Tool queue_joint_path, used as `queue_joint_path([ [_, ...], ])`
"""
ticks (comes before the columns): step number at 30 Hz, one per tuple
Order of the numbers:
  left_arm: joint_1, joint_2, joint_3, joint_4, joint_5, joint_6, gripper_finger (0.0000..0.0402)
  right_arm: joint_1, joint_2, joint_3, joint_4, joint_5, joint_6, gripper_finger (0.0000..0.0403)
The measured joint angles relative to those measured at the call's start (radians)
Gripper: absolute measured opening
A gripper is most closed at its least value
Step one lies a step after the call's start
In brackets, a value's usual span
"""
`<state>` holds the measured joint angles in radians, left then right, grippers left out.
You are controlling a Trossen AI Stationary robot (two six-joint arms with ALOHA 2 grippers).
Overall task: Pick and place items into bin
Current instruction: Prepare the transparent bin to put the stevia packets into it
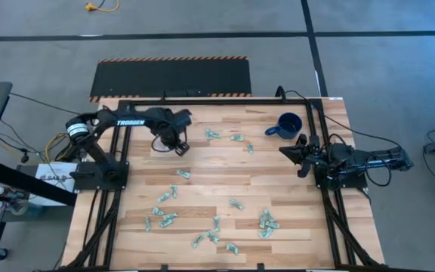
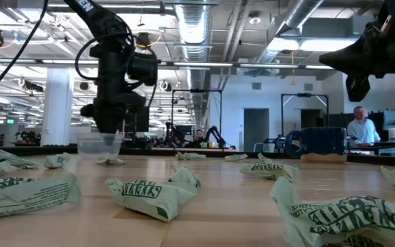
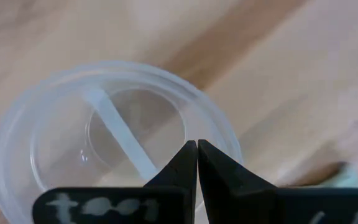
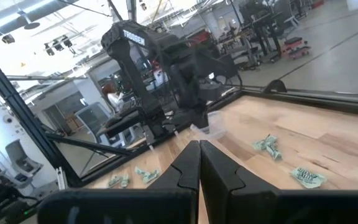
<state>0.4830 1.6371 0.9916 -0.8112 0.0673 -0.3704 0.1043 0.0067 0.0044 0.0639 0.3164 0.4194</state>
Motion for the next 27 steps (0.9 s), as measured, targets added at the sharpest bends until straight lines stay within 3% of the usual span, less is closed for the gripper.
queue_joint_path([
  [8,-0.154,0.001,0.0,0.138,0.001,-0.081,0.0002,0.0,0.0,0.0,0.0,0.0,0.0,0.0],
  [14,-0.246,0.074,0.011,0.21,0.056,-0.108,0.0002,0.0,0.0,0.0,0.0,0.0,0.017,0.0],
  [27,-0.437,0.298,0.27,0.22,0.052,-0.038,0.0002,0.0,0.0,0.0,-0.001,-0.003,0.018,0.0],
])
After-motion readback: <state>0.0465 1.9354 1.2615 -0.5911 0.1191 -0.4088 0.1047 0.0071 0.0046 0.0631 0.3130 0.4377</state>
